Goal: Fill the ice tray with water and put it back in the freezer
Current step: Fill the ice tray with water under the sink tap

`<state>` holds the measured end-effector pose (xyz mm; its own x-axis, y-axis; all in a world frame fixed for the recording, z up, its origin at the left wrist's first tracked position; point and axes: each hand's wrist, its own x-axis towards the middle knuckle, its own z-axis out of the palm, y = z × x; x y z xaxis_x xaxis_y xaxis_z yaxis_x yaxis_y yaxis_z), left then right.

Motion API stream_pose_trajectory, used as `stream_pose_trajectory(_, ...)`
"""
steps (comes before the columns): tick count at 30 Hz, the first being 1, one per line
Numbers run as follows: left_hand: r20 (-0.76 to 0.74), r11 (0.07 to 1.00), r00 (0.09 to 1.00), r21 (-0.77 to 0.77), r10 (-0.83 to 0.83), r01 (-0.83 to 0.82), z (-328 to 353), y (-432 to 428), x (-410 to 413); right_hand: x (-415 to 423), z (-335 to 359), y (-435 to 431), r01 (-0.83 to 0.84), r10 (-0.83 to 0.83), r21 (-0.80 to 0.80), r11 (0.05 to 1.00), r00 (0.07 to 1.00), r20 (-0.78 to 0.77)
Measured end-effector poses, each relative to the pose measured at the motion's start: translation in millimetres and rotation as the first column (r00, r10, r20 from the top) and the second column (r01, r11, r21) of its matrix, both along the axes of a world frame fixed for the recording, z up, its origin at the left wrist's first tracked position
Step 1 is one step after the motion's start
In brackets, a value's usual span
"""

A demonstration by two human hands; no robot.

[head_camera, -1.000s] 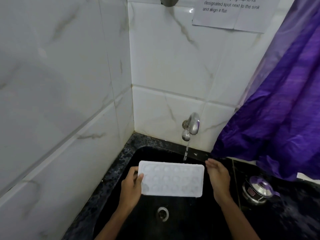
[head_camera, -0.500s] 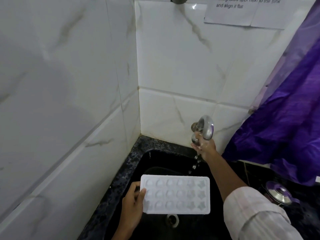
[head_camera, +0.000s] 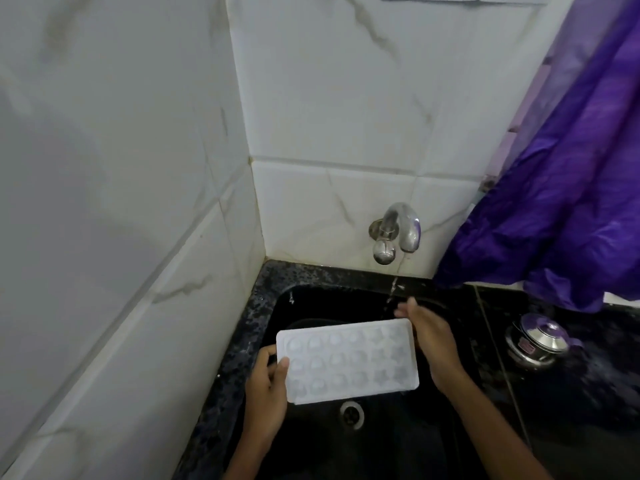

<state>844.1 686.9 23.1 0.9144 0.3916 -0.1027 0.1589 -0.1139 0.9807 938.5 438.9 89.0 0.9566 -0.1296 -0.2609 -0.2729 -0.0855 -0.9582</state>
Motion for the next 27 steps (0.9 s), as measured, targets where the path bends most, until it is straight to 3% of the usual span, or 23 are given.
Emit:
stream_pose_trajectory(3,0.003,0.999,0.999,0.037,-0.039,0.039,1,-5,14,-46,-16,-17,-0.046,0.062,-0.139,0.989,0.991,0.117)
stream_pose_trajectory(7,0.069,0.961,0.983,0.232,-0.170,0.150,11,-12,36,-37,-15,-47,0.092,-0.016,-0.352,0.931,0.977,0.214)
stream_pose_trajectory(12,0.297,0.881,0.928,0.468,-0.225,0.064,57,-15,58,-31,25,-67,0.238,-0.010,-0.365,0.900,0.848,0.530)
stream_pose_trajectory(16,0.302,0.841,0.915,0.536,-0.266,0.068,62,-14,63,-28,25,-76,0.194,0.078,-0.459,0.867,0.857,0.510)
stream_pose_trajectory(21,0.404,0.838,0.890,0.543,-0.209,-0.050,70,-23,44,-29,30,-77,0.221,0.066,-0.394,0.892,0.799,0.597)
stream_pose_trajectory(25,0.348,0.834,0.913,0.552,-0.212,-0.017,69,-23,36,-30,29,-80,0.138,0.146,-0.470,0.872,0.842,0.519)
stream_pose_trajectory(27,0.371,0.830,0.910,0.555,-0.186,-0.056,72,-25,32,-31,34,-80,0.168,0.142,-0.455,0.875,0.808,0.571)
